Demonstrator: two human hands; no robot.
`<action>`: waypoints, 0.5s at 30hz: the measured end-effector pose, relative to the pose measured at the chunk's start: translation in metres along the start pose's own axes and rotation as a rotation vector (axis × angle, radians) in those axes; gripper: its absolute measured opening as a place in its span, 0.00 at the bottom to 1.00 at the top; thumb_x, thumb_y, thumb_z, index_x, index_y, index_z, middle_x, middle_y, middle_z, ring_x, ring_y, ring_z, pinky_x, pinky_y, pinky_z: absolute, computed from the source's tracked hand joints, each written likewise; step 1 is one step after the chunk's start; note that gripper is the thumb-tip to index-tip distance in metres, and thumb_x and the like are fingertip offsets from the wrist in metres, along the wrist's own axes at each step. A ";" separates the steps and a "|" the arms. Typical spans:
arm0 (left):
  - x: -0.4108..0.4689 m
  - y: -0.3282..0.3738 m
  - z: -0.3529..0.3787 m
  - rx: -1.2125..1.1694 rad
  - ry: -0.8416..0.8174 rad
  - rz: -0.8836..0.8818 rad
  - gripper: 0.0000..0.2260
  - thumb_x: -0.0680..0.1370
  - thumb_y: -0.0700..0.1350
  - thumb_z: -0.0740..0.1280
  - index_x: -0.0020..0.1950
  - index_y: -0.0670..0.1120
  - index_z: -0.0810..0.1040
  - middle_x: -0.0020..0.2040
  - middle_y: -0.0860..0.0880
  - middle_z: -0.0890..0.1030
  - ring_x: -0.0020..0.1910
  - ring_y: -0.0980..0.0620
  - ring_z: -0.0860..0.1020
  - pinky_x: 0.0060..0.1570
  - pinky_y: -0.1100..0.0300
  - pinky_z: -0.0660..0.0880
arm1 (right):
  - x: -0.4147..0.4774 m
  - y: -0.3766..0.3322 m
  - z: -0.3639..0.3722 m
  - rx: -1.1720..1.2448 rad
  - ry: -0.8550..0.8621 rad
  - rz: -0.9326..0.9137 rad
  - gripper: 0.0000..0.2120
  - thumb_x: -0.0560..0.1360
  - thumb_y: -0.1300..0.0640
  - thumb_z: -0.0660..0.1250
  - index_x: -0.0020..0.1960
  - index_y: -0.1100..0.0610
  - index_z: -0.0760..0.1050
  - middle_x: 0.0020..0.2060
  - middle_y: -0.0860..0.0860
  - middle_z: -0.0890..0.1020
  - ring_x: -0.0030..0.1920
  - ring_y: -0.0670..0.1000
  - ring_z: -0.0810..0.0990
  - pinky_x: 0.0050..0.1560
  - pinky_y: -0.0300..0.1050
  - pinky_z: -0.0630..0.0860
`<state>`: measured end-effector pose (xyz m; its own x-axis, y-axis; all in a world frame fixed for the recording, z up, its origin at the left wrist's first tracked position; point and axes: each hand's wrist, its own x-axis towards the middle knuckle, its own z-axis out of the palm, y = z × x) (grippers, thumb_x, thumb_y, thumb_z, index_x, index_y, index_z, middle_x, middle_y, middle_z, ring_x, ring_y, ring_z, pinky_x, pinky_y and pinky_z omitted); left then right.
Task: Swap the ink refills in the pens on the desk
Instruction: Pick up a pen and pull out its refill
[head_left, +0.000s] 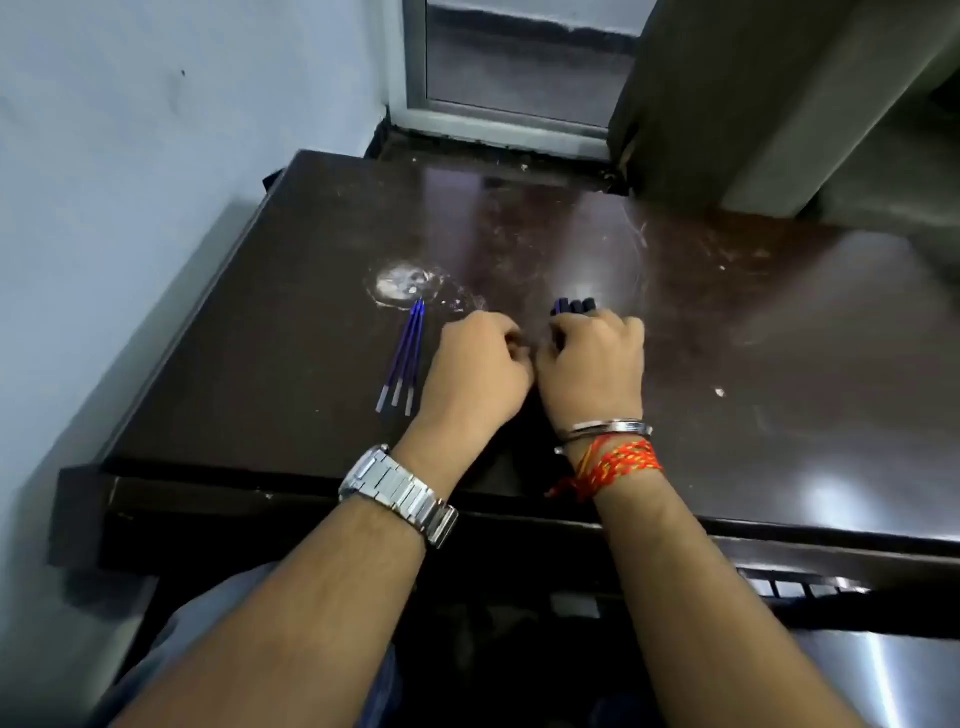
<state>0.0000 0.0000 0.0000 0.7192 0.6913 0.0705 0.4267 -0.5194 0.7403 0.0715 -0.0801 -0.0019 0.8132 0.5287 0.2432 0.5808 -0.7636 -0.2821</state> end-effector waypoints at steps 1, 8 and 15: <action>0.005 -0.003 0.001 -0.026 -0.005 -0.020 0.08 0.75 0.42 0.70 0.52 0.45 0.85 0.46 0.46 0.86 0.48 0.46 0.83 0.50 0.55 0.79 | 0.004 0.002 -0.001 0.005 -0.010 0.024 0.10 0.74 0.55 0.63 0.47 0.57 0.81 0.48 0.57 0.81 0.52 0.62 0.73 0.48 0.47 0.63; 0.013 -0.012 0.006 -0.096 0.037 -0.111 0.09 0.75 0.45 0.73 0.54 0.45 0.85 0.40 0.53 0.83 0.43 0.56 0.82 0.42 0.66 0.73 | 0.006 0.014 -0.005 0.156 -0.036 0.088 0.09 0.72 0.57 0.68 0.50 0.57 0.83 0.44 0.56 0.84 0.52 0.61 0.76 0.49 0.47 0.73; 0.007 -0.007 0.012 -0.096 0.026 -0.088 0.04 0.75 0.45 0.73 0.48 0.46 0.85 0.34 0.57 0.79 0.36 0.60 0.79 0.34 0.74 0.71 | -0.001 0.013 -0.005 0.025 -0.064 0.173 0.11 0.71 0.49 0.68 0.48 0.55 0.81 0.44 0.58 0.81 0.48 0.61 0.78 0.42 0.47 0.74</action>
<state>0.0085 0.0030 -0.0127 0.6663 0.7455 0.0192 0.4321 -0.4070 0.8047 0.0780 -0.0919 -0.0008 0.9014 0.4132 0.1295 0.4319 -0.8361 -0.3382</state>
